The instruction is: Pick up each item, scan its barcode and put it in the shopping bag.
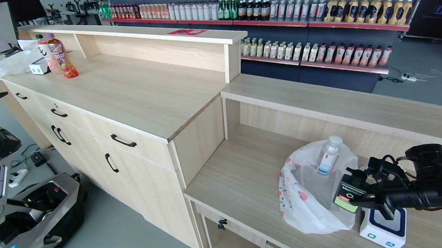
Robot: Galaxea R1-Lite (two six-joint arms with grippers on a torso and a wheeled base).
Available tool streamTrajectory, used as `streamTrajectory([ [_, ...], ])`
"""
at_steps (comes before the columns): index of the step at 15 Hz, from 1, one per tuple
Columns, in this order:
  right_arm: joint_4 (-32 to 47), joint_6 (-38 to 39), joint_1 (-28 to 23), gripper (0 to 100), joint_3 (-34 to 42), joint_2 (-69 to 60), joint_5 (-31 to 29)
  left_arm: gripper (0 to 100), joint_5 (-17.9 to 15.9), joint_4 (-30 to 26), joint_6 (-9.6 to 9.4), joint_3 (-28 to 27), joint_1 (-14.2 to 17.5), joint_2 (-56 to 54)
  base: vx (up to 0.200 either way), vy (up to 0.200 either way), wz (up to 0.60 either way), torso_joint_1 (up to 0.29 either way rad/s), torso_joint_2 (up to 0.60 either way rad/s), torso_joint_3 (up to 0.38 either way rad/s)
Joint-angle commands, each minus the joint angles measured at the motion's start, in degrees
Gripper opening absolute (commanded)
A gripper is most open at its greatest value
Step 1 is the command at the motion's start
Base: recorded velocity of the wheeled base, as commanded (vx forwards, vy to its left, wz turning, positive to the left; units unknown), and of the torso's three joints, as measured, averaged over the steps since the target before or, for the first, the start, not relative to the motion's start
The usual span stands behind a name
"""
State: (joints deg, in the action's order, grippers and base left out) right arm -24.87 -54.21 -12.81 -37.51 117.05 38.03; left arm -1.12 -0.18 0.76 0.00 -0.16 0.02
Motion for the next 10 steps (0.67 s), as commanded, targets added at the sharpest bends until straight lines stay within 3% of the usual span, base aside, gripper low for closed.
streamTrajectory([
  [1, -2.64, -0.28, 0.24, 0, -0.02, 4.32, 0.29, 100, -0.02, 0.01, 0.04, 0.0, -0.02, 0.06, 0.0, 0.0, 0.0, 0.0, 0.0, 0.0],
  [3, -6.16, -0.37, 0.6, 0, -0.19, 7.05, 2.04, 100, -0.02, 0.01, 0.04, 0.0, -0.02, 0.06, 0.0, 0.0, 0.0, 0.0, 0.0, 0.0],
  [10, -7.21, -1.16, 1.65, 0, -2.92, 11.71, 4.94, 100, -0.02, 0.01, 0.04, 0.0, -0.02, 0.06, 0.0, 0.0, 0.0, 0.0, 0.0, 0.0],
])
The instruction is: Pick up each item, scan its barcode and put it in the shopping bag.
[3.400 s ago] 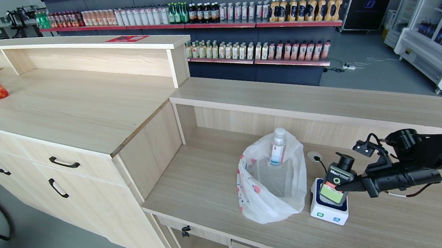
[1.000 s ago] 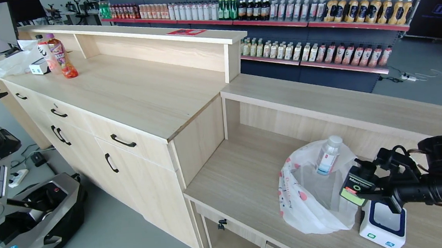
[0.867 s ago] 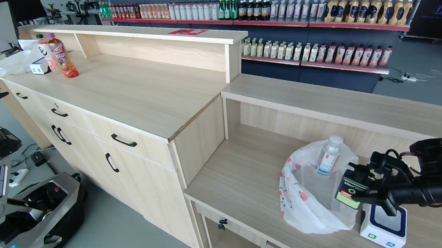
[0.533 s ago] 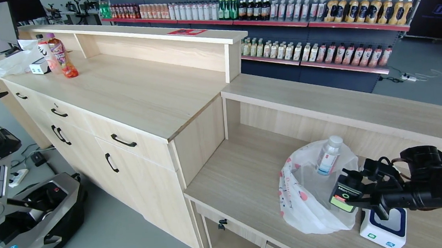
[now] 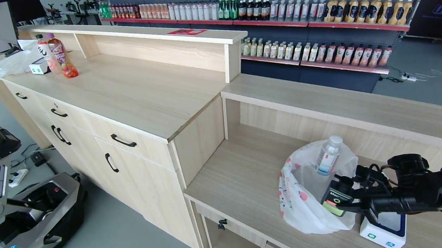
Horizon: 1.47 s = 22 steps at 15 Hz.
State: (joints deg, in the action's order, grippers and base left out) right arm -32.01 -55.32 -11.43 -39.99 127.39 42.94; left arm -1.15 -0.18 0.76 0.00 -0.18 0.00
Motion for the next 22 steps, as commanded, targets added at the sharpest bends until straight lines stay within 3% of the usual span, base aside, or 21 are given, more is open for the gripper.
streamTrajectory([
  [1, -1.03, 0.04, 0.71, 0, -0.97, 1.98, 0.04, 100, 0.0, 0.01, 0.04, 0.0, 0.01, 0.09, 0.0, 0.0, 0.0, 0.0, 0.0, 0.0],
  [14, -4.2, 0.21, 3.61, 0, -9.59, 10.51, 1.27, 100, 0.0, 0.01, 0.04, 0.0, 0.01, 0.09, 0.0, 0.0, 0.0, 0.0, 0.0, 0.0],
  [22, -6.31, 0.3, 4.05, 0, -10.55, 12.62, 1.19, 100, 0.0, 0.01, 0.04, 0.0, 0.01, 0.09, 0.0, 0.0, 0.0, 0.0, 0.0, 0.0],
])
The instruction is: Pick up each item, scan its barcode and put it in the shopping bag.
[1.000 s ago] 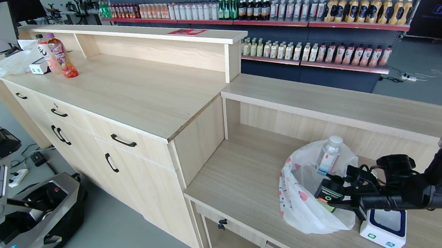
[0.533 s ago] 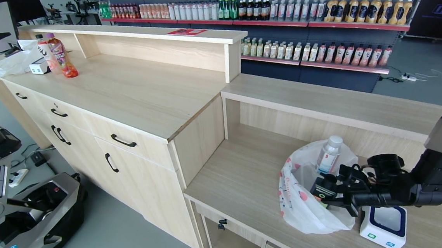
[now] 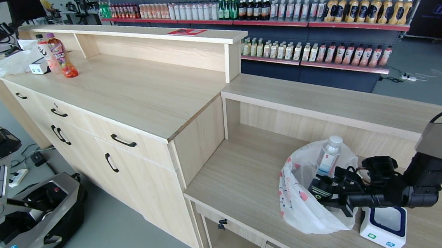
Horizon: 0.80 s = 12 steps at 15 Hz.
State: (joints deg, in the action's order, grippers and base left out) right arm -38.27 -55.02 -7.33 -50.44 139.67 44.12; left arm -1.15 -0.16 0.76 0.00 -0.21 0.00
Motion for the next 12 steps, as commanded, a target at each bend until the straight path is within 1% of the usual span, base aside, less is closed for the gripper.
streamTrajectory([
  [1, -0.05, 0.0, -0.06, 0, -0.27, 0.52, 0.0, 100, 0.0, -0.02, 0.04, 0.0, 0.03, 0.09, 0.0, 0.0, 0.0, 0.0, 0.0, 0.0],
  [3, -0.05, -0.09, -0.06, 0, 0.0, 0.69, 0.09, 100, 0.0, -0.02, 0.04, 0.0, 0.03, 0.09, 0.0, 0.0, 0.0, 0.0, 0.0, 0.0],
  [4, -0.14, -0.35, -0.14, 100, 0.43, 0.43, 0.09, 100, 0.0, -0.02, 0.04, 0.0, 0.03, 0.09, 0.0, 0.0, 0.0, 0.0, 0.0, 0.0],
  [6, 0.3, -0.09, -0.58, 100, 0.35, -0.62, 0.09, 100, 0.0, -0.11, 0.04, 0.0, 0.03, 0.09, 0.0, 0.0, 0.0, 0.0, 0.0, 0.0],
  [10, 1.53, 2.98, -1.64, 100, 5.88, -8.62, -0.17, 100, 0.0, -0.02, 0.04, 0.0, 0.03, 0.09, 0.0, 0.0, 0.0, 0.0, 0.0, 0.0],
  [12, 2.93, 3.16, -1.81, 100, 6.41, -12.58, -0.44, 100, 0.0, -0.02, 0.04, 0.0, 0.03, 0.09, 0.0, 0.0, 0.0, 0.0, 0.0, 0.0],
])
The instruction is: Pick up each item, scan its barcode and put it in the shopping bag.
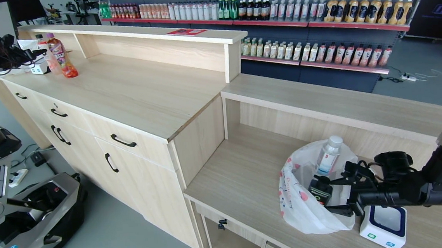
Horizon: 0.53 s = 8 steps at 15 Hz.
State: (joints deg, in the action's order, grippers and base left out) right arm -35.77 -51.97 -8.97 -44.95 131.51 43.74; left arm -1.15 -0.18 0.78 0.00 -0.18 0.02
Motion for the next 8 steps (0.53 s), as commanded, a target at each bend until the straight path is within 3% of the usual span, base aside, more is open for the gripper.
streamTrajectory([
  [1, 0.44, 0.2, -0.61, 100, 1.79, -6.09, -0.85, 100, 0.0, 0.01, 0.01, 0.0, 0.01, 0.06, 0.0, 0.0, 0.0, 0.0, 0.0, 0.0],
  [8, 1.31, 0.64, -4.65, 100, 2.14, -13.91, -1.46, 100, 0.0, 0.01, 0.01, 0.0, 0.01, 0.06, 0.0, 0.0, 0.0, 0.0, 0.0, 0.0],
])
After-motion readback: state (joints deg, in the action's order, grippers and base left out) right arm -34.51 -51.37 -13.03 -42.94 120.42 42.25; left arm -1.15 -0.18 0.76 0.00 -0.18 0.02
